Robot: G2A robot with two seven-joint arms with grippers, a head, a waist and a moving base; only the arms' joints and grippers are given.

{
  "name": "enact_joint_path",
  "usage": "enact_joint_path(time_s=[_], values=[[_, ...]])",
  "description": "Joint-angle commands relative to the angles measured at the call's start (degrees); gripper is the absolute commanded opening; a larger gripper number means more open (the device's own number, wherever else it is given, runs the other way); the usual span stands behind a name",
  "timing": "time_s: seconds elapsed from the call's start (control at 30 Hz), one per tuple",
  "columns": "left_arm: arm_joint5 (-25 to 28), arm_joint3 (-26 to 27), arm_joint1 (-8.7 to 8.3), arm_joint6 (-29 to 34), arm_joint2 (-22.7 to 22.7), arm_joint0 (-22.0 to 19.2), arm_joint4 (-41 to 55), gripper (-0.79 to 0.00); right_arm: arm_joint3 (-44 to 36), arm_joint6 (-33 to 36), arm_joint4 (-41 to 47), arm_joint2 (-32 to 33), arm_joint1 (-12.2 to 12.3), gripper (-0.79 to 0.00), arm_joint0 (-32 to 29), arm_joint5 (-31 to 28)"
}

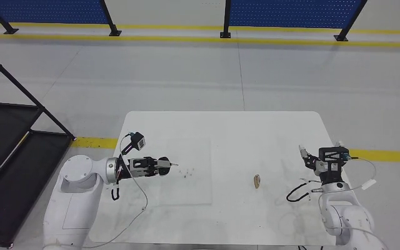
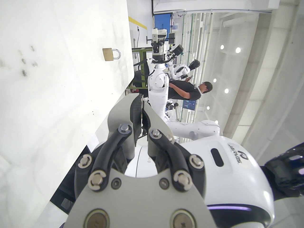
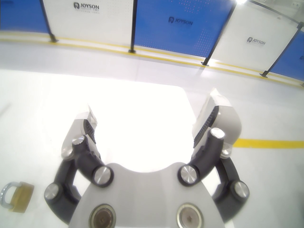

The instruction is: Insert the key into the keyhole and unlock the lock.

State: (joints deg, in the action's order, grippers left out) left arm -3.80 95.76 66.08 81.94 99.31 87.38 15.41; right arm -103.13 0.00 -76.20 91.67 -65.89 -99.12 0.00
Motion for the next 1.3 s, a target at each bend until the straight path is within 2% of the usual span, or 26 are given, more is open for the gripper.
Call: enact_joint_path(time_s=[0.0,0.1,0.27,0.37,0.57,0.77,0.83,0.97,1.13,1.27], values=[[0.0,0.0,0.0,0.0,0.0,0.0,0.0,-0.785,0.0,0.0,0.0,0.0,0.0,0.0,0.0,0.0],[0.0,0.0,0.0,0.0,0.0,0.0,0.0,-0.785,-0.01,0.35,0.38,-0.3,-0.03,0.0,0.05,-0.44],[0.0,0.0,0.0,0.0,0.0,0.0,0.0,-0.785,-2.94,9.39,-0.27,-5.43,-0.02,0.0,0.96,-8.9],[0.0,0.0,0.0,0.0,0.0,0.0,0.0,-0.785,-3.11,13.62,1.22,-7.8,-0.28,0.0,2.14,-9.56],[0.0,0.0,0.0,0.0,0.0,0.0,0.0,-0.785,-5.88,25.28,6.56,-10.85,-0.82,0.0,5.87,-7.9],[0.0,0.0,0.0,0.0,0.0,0.0,0.0,-0.785,-9.35,45.83,9.09,-14.65,-1.13,0.0,11.69,-5.45],[0.0,0.0,0.0,0.0,0.0,0.0,0.0,-0.785,-10.34,49.41,11.45,-15.5,-1.44,0.0,13.14,-2.33],[0.0,0.0,0.0,0.0,0.0,0.0,0.0,-0.785,-10.66,62.16,16.13,-17.7,-1.75,0.0,16.11,0.74],[0.0,0.0,0.0,0.0,0.0,0.0,0.0,-0.785,-7.91,62.67,14.49,-19.34,-2.06,0.0,18.39,4.69],[0.0,0.0,0.0,0.0,0.0,0.0,0.0,-0.785,-7.63,62.49,14.98,-19.57,-2.14,0.0,18.48,5.14]])
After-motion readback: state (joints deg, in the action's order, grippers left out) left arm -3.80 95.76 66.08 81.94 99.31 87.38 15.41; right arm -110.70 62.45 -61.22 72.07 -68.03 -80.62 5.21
